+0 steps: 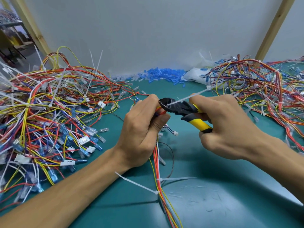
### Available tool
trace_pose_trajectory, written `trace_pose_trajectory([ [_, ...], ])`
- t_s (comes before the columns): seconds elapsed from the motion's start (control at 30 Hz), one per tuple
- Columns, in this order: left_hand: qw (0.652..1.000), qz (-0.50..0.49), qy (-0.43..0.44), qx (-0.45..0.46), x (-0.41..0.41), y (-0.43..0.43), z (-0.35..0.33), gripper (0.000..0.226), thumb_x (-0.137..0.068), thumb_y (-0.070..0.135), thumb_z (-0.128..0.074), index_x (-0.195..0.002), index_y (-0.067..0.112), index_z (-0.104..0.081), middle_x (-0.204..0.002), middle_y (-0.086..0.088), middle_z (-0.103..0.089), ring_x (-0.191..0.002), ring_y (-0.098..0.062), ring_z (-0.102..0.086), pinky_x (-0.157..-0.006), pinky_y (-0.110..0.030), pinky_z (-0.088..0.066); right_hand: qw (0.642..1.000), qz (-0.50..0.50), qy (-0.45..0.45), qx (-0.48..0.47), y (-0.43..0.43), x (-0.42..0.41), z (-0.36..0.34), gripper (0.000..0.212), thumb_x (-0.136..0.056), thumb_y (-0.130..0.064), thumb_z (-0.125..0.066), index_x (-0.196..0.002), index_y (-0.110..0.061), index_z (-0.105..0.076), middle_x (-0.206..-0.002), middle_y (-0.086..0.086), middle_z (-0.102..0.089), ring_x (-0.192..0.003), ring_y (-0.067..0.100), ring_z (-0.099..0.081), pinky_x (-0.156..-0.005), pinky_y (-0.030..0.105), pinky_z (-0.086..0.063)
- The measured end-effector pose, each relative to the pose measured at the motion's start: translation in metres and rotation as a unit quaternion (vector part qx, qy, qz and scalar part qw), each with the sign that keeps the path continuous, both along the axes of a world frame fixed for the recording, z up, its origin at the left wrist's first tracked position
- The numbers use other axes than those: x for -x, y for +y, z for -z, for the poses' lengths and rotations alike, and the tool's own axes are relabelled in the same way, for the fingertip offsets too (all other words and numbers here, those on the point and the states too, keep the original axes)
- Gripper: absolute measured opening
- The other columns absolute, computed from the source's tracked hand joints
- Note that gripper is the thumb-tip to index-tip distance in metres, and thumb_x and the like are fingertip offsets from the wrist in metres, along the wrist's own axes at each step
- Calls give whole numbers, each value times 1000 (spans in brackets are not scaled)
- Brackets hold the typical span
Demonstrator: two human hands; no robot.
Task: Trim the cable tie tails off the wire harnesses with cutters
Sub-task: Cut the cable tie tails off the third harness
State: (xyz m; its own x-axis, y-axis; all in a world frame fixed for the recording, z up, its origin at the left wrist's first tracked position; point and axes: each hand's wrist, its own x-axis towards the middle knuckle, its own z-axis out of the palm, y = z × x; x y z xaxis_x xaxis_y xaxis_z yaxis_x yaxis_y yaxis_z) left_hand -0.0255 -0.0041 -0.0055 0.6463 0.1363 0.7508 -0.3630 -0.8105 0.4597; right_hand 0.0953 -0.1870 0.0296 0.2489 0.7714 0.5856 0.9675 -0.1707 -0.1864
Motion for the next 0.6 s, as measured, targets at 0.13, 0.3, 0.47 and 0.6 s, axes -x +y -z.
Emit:
trace_pose_trajectory([
  [0.13,1000,-3,0,4,0,0,-1,27,-103,12,-54,-88,-11,-57,-77,-5,-44,-69,-27,-40,-67,-38,-35,1000,6,12,10,0,2,0,24,-63,-11,-55,-76,-10,-35,-60,9,-30,-61,39,-25,-47,44,-28],
  [0.3,1000,3,3,4,1,-1,-1,29,-103,14,-53,-88,-11,-57,-76,-6,-44,-69,-28,-40,-66,-39,-35,1000,19,6,9,0,2,-2,21,-66,-13,-55,-77,-10,-37,-60,7,-32,-62,39,-27,-47,44,-30],
  [0.47,1000,-2,3,4,0,0,-1,29,-104,15,-54,-91,-11,-59,-76,-5,-46,-69,-29,-42,-67,-37,-35,1000,28,4,11,0,1,-1,19,-65,-13,-55,-77,-9,-41,-60,7,-39,-59,40,-33,-48,44,-36],
  [0.6,1000,-1,0,1,0,-1,-1,30,-103,14,-54,-90,-12,-58,-76,-4,-45,-69,-29,-41,-67,-37,-35,999,36,-5,15,0,1,-2,25,-58,-11,-56,-76,-9,-39,-60,8,-38,-60,41,-32,-46,43,-37],
])
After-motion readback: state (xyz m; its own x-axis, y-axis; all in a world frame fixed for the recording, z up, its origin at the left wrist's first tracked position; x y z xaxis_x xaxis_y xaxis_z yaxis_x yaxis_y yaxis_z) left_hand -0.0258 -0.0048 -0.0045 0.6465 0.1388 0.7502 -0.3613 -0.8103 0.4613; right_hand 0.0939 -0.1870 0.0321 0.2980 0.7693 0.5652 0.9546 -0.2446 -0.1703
